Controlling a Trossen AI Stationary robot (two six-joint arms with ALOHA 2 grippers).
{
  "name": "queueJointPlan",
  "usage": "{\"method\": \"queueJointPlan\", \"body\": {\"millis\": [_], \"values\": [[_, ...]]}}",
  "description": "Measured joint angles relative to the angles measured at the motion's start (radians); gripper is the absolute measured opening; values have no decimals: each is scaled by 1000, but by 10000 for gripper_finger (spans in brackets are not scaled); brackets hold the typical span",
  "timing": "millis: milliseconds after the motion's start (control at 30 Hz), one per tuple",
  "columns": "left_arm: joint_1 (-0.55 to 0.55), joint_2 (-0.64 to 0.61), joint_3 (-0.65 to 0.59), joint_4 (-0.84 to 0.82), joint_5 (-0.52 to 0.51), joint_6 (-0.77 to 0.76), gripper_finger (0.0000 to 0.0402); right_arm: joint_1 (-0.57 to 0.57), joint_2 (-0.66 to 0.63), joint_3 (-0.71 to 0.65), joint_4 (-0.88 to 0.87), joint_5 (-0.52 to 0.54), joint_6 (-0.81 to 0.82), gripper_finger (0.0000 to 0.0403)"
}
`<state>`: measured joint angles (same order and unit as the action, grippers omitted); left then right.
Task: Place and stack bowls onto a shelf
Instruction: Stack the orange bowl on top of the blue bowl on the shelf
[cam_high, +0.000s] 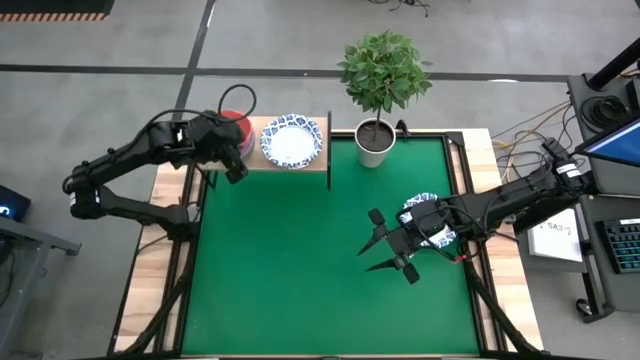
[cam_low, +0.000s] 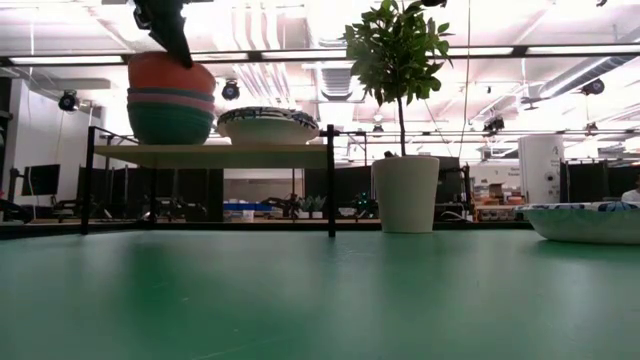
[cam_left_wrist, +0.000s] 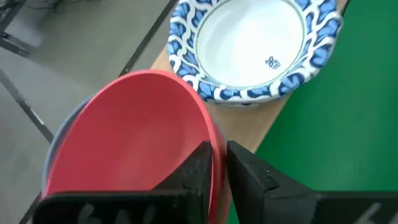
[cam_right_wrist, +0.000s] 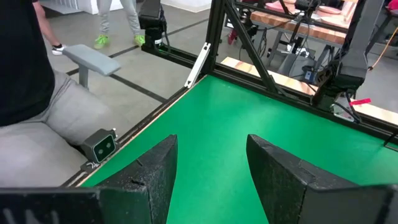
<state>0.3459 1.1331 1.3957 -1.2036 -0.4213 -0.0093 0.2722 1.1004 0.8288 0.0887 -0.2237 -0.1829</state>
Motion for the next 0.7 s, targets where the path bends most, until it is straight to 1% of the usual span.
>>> {"method": "queueJointPlan", "body": {"millis": [100, 233, 400, 467, 533, 600, 700], "values": [[1, -3, -24, 18, -14, 0, 50, 0, 0, 0, 0, 16, 0, 183], [1, -3, -25, 22, -15, 11, 78, 0, 0, 0, 0, 18, 7, 183], [1, -14, 39, 25, -15, 44, 100, 0, 0, 0, 0, 19, 9, 183], [1, -30, 57, 55, -15, 51, 102, 0, 0, 0, -1, 19, 8, 183], [1, -59, 47, 118, -15, 71, 99, 0, 0, 0, -1, 19, 8, 183], [1, -102, 8, 182, -15, 109, 91, 0, 0, 0, -1, 19, 6, 183], [2, -186, -97, 305, -15, 139, 75, 0, 0, 0, -1, 19, 2, 183]]}}
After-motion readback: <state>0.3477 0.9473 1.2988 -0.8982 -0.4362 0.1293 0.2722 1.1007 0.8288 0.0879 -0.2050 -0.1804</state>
